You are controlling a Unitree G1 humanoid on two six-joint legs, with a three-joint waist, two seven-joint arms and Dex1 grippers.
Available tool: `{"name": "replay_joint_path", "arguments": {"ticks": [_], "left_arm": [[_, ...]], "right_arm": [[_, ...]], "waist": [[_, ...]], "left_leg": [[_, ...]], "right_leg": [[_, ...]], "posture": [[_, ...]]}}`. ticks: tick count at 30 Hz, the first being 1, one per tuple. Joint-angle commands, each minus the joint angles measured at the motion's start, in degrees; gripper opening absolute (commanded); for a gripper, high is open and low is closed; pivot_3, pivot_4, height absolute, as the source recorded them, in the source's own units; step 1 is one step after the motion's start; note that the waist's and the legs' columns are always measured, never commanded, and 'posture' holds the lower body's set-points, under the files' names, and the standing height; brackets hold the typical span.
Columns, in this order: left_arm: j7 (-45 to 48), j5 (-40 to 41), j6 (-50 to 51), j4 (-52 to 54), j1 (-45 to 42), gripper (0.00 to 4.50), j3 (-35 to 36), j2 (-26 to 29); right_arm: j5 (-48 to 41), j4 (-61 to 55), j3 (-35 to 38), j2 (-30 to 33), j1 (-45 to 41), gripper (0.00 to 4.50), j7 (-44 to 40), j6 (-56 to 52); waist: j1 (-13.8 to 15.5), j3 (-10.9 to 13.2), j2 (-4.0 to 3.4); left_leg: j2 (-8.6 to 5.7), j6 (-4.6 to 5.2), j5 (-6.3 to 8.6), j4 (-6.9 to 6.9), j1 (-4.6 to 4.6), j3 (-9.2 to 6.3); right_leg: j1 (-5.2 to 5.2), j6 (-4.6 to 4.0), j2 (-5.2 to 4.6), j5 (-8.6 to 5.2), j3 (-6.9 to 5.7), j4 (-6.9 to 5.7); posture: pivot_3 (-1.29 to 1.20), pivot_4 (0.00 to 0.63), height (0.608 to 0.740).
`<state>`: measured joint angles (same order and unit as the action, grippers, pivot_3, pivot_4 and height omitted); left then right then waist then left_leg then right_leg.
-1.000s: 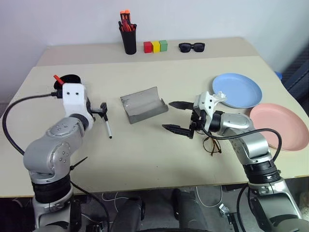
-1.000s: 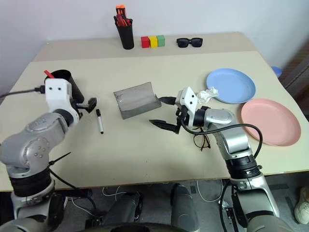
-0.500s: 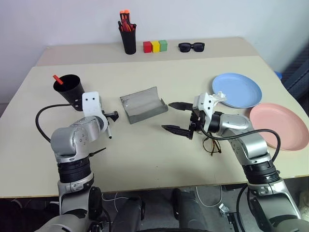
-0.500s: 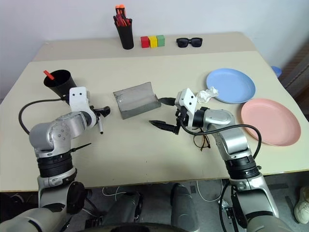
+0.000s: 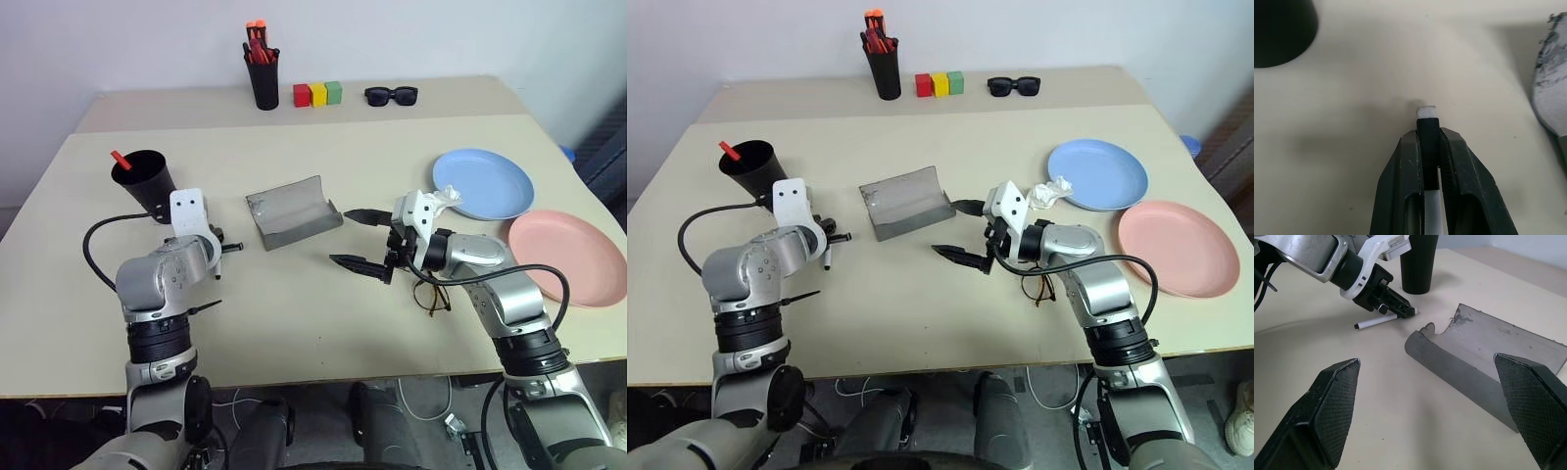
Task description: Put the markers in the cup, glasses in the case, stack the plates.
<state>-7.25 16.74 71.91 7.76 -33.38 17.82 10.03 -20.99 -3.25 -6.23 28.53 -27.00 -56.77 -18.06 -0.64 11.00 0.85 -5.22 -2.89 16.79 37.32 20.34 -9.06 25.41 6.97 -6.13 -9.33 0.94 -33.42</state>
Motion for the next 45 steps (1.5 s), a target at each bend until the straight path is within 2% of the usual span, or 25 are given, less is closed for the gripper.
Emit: {"name": "replay_joint_path", "arguments": {"ticks": [1,3,7,9,15,19,23,27,36,41,45], "left_arm": [[3.0,0.6,-4.6,5.1,-1.4,0.02,-0.7,1.3],[6.8,0.8,-8.5,7.8,-2.2,0.02,-3.2,3.7],[10.9,-1.6,-26.0,8.7,-5.2,0.02,-4.6,5.5],[12.8,-4.7,-33.6,6.7,-6.5,0.02,-6.0,8.9],[13.9,-7.9,-52.7,-6.1,-10.7,0.02,-1.3,16.3],[15.8,-10.1,-65.5,-19.1,-11.8,0.02,-0.7,21.7],[16.8,-10.1,-76.8,-33.2,-12.6,0.02,0.2,22.7],[18.5,-8.6,-86.7,-44.0,-13.9,0.02,1.1,21.4],[21.0,-8.3,-94.3,-53.9,-14.9,0.02,-0.3,19.9],[23.2,-6.8,-94.6,-54.2,-14.7,2.19,0.1,19.8],[24.1,-6.0,-94.7,-53.2,-14.7,4.33,0.2,19.6]], "right_arm": [[-1.5,-2.3,1.5,0.7,-0.5,4.5,-0.8,-0.1],[-1.9,-2.3,1.7,0.7,-0.8,4.5,-1.0,-0.6],[-1.4,-1.8,1.2,0.3,-1.2,4.5,-0.8,0.1],[-1.4,-1.6,1.1,-0.1,-1.4,4.5,-0.8,0.2],[-1.2,-1.0,1.1,-0.3,-1.9,4.5,-0.9,0.4],[-1.2,-1.1,1.0,-0.2,-1.8,4.5,-0.9,0.3],[-1.2,-1.4,0.9,-0.4,-1.9,4.5,-0.8,0.0],[-1.3,-2.2,1.0,-0.2,-1.8,4.5,-0.7,-0.4],[-1.3,-3.1,1.4,0.4,-1.2,4.5,-0.3,-0.8],[-1.3,-3.1,1.5,0.5,-1.2,4.5,-0.1,-0.9],[-1.3,-3.0,1.4,0.3,-1.4,4.5,0.0,-0.9]], "waist": [[0.0,0.0,0.0],[0.0,0.0,0.01],[0.1,0.0,0.01],[0.1,0.0,0.01],[-0.2,0.0,0.0],[-0.1,0.0,0.0],[0.2,0.0,0.0],[0.0,0.0,0.0],[-0.2,0.0,0.0],[-0.1,0.0,0.0],[-0.1,0.0,0.0]], "left_leg": [[0.0,0.0,0.0,0.0,0.0,0.0],[0.01,0.0,0.0,-0.01,0.01,0.0],[0.02,-0.01,0.0,0.0,0.02,0.01],[0.02,-0.03,-0.01,0.0,0.01,0.03],[0.05,-0.03,-0.01,-0.07,-0.05,0.13],[0.05,-0.02,-0.01,-0.06,-0.03,0.14],[0.03,0.0,0.0,0.01,0.01,0.13],[0.03,0.0,0.0,0.02,0.02,0.13],[0.03,0.07,0.03,0.01,0.01,0.13],[0.03,0.12,0.06,0.01,0.02,0.13],[0.03,0.13,0.06,0.01,0.02,0.13]], "right_leg": [[0.0,0.0,0.0,0.0,0.0,0.0],[0.01,0.0,0.0,0.0,0.0,0.0],[0.01,-0.01,0.0,0.0,0.01,0.02],[0.0,-0.01,0.0,0.01,0.01,0.03],[0.02,-0.02,0.02,0.01,0.05,0.05],[0.02,-0.02,0.02,0.02,0.05,0.08],[0.01,0.03,0.01,0.08,0.05,0.11],[0.02,0.03,0.01,0.13,0.04,0.13],[0.02,0.04,0.01,0.18,0.04,0.13],[0.03,0.04,0.01,0.19,0.04,0.13],[0.02,0.04,0.01,0.19,0.04,0.13]], "posture": [[0.0,0.15,0.74],[0.0,0.15,0.74],[0.0,0.15,0.74],[0.0,0.15,0.74],[0.0,0.15,0.74],[0.0,0.15,0.74],[0.0,0.15,0.74],[0.0,0.15,0.74],[0.0,0.15,0.74],[0.0,0.15,0.74],[0.0,0.15,0.74]]}}
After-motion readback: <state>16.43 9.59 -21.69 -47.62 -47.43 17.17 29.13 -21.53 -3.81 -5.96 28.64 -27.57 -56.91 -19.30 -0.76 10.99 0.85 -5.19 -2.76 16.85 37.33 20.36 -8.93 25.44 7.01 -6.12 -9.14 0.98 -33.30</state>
